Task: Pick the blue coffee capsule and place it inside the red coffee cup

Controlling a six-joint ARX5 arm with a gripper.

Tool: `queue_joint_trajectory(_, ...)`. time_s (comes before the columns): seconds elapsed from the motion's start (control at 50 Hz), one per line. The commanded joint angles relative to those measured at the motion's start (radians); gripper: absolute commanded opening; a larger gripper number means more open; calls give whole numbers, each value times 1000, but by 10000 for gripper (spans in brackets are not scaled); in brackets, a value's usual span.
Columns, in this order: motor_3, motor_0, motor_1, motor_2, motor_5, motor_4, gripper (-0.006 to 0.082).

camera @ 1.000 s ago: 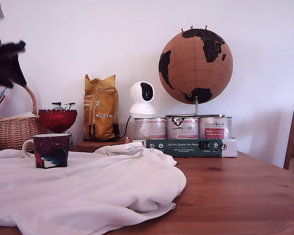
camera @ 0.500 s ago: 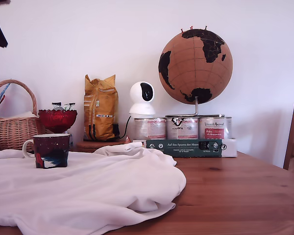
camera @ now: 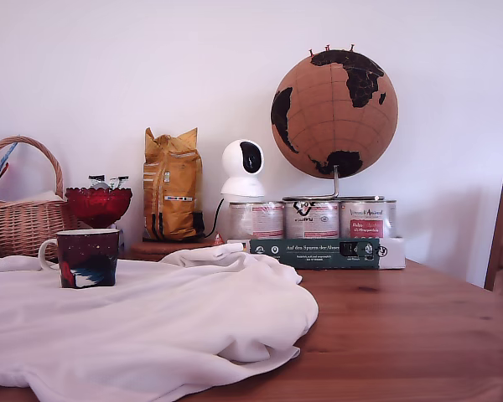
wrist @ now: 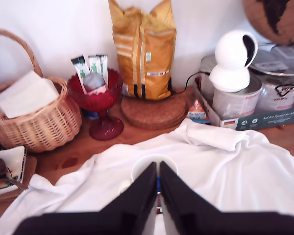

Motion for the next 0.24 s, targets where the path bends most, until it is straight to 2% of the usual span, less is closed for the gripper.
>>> queue_joint_trajectory(0.0,12,2,-42,-15,-3,-14,-19)
queue_joint_trajectory(0.22,-13,2,-108,-15,-7,-40,-19)
